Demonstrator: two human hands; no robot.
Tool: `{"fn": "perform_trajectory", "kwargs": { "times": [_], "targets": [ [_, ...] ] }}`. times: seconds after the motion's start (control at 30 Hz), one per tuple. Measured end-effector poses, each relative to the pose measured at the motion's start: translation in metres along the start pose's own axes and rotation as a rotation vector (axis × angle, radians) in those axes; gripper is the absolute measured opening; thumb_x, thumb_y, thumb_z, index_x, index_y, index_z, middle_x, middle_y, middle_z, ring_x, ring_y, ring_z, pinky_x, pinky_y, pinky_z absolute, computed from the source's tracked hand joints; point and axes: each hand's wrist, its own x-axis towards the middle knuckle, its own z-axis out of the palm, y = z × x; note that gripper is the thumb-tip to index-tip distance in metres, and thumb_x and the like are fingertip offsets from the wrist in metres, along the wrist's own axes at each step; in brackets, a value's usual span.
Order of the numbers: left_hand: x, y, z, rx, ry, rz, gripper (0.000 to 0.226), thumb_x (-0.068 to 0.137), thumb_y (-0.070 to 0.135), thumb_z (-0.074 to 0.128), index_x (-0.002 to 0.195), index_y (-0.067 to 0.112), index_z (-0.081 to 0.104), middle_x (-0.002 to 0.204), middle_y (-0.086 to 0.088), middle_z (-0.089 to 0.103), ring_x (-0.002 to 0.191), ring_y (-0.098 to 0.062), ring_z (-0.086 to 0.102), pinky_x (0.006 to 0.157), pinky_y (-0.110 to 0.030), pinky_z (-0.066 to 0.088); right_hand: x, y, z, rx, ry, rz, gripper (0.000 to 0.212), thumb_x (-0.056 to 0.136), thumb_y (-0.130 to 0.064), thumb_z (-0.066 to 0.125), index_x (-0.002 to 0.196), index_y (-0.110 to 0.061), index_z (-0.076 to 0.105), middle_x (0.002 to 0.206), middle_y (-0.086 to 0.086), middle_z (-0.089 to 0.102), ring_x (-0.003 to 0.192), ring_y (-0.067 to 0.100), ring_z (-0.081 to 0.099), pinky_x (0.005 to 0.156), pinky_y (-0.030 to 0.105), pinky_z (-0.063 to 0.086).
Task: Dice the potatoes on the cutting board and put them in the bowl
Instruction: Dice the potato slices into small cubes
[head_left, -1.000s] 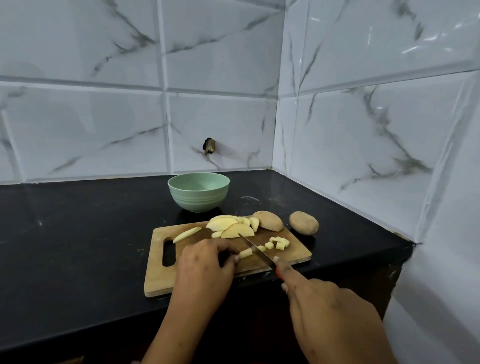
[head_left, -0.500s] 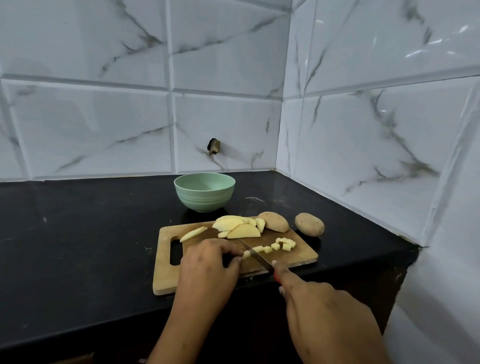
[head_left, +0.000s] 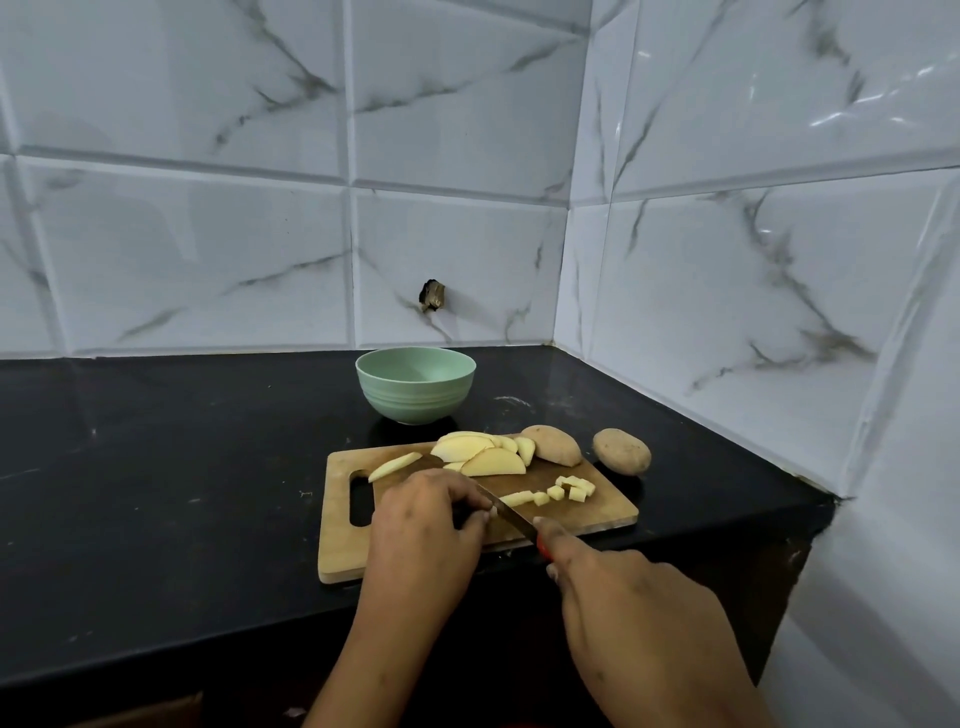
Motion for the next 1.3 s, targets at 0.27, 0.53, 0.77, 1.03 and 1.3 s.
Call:
{"fn": "perform_trajectory", "kwargs": {
  "times": [0.27, 0.53, 0.77, 1.03, 1.3],
  "targets": [
    [-0.001, 0.002, -0.001, -0.084, 0.010, -0.059, 0.020, 0.082, 0.019, 0.071, 0.073, 0.034, 0.061, 0.088, 0.022, 0.062, 0.076, 0.009, 0.056, 0.061, -0.002, 0.040, -0.009, 0.000, -0.001, 0.154, -0.043, 0.040, 0.048, 0.105, -0.035, 0.025, 0.149, -0.043, 0.005, 0.126, 0.001, 0.053, 0.112, 0.013, 0.054, 0.096, 0.029, 0.045],
    [0.000, 0.000, 0.001, -0.124, 0.018, -0.062, 0.021, 0.081, 0.014, 0.071, 0.073, 0.028, 0.057, 0.082, 0.015, 0.065, 0.080, 0.002, 0.063, 0.072, -0.012, 0.050, 0.001, -0.002, -0.002, 0.161, -0.168, 0.096, 0.054, 0.106, -0.035, 0.027, 0.150, -0.041, -0.004, 0.136, 0.008, 0.046, 0.121, 0.019, 0.050, 0.097, 0.031, 0.040],
    [0.013, 0.012, 0.007, -0.163, -0.113, -0.019, 0.016, 0.086, 0.012, 0.064, 0.080, 0.025, 0.056, 0.084, 0.021, 0.056, 0.079, 0.007, 0.052, 0.060, -0.003, 0.040, -0.002, 0.013, 0.003, 0.184, 0.101, 0.104, 0.042, 0.105, -0.033, 0.025, 0.145, -0.043, 0.016, 0.104, -0.004, 0.053, 0.099, 0.010, 0.056, 0.089, 0.028, 0.048],
    [0.028, -0.013, -0.007, -0.002, 0.006, -0.021, 0.019, 0.090, 0.015, 0.058, 0.103, 0.028, 0.062, 0.106, 0.013, 0.059, 0.102, -0.004, 0.054, 0.081, -0.013, 0.038, -0.011, 0.020, 0.007, 0.291, 0.306, 0.035, 0.043, 0.102, -0.045, 0.026, 0.144, -0.055, 0.017, 0.109, -0.013, 0.056, 0.091, 0.003, 0.053, 0.081, 0.017, 0.045],
    [0.040, -0.040, -0.031, 0.398, -0.172, -0.162, 0.031, 0.097, 0.024, 0.045, 0.126, 0.027, 0.056, 0.122, 0.003, 0.057, 0.108, -0.016, 0.053, 0.090, -0.031, 0.045, -0.006, 0.027, 0.010, 0.352, 0.375, 0.015, 0.042, 0.103, -0.041, 0.028, 0.143, -0.052, 0.024, 0.096, -0.017, 0.050, 0.084, 0.001, 0.052, 0.077, 0.017, 0.047]
  ]
}}
